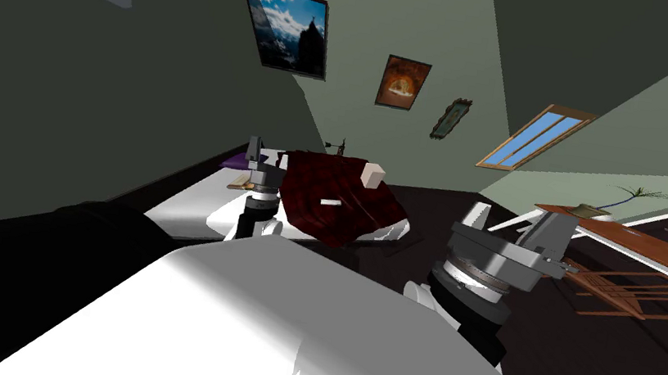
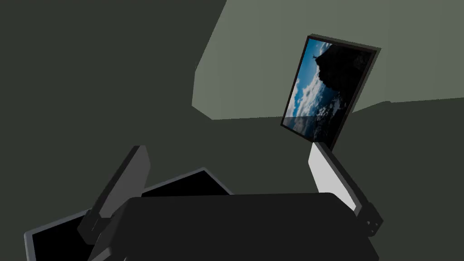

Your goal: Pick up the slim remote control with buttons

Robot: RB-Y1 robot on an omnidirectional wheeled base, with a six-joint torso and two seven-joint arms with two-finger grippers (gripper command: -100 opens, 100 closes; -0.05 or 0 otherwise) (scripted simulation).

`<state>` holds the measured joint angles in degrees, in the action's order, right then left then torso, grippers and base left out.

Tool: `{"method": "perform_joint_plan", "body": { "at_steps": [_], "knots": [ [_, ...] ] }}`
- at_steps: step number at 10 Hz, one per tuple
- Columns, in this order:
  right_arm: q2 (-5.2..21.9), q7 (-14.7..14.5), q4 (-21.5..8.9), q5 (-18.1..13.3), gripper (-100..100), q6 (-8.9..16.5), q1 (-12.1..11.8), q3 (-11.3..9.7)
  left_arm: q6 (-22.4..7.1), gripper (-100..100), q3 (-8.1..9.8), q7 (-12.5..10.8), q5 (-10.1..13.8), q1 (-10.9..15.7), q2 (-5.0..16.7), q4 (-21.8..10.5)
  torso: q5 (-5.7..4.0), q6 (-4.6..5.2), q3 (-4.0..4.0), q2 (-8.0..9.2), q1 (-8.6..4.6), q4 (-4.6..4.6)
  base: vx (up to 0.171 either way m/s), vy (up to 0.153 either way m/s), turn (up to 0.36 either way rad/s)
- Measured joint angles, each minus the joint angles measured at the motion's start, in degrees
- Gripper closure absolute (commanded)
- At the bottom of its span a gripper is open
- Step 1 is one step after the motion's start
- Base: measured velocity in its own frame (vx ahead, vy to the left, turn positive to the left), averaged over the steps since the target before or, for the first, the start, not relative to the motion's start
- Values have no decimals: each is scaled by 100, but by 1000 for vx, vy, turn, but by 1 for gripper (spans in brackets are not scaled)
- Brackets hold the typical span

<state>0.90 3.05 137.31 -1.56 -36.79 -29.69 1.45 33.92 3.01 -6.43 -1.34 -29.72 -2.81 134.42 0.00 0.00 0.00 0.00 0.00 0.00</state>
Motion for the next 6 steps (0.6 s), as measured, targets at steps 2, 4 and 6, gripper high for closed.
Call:
{"method": "perform_joint_plan", "body": {
  "at_steps": [2, 4, 6],
  "knots": [
    [0, 0, 0, 0, 0, 0, 0, 0, -119, -100, -16, -31, 38, 39, 319, -78, 1, 1, -2, -4, 2, -1, 13, 1, -55],
    [0, 0, 0, 0, 0, 0, 0, 0, -322, -100, -59, -74, 91, 173, 644, -280, 1, 2, -5, -8, 2, -2, 20, 0, -88],
    [0, 0, 0, 0, 0, 0, 0, 0, -628, -100, -77, -170, 203, 279, 932, -499, 1, 1, -8, -13, 3, -3, 31, 3, -101]
  ]
}}
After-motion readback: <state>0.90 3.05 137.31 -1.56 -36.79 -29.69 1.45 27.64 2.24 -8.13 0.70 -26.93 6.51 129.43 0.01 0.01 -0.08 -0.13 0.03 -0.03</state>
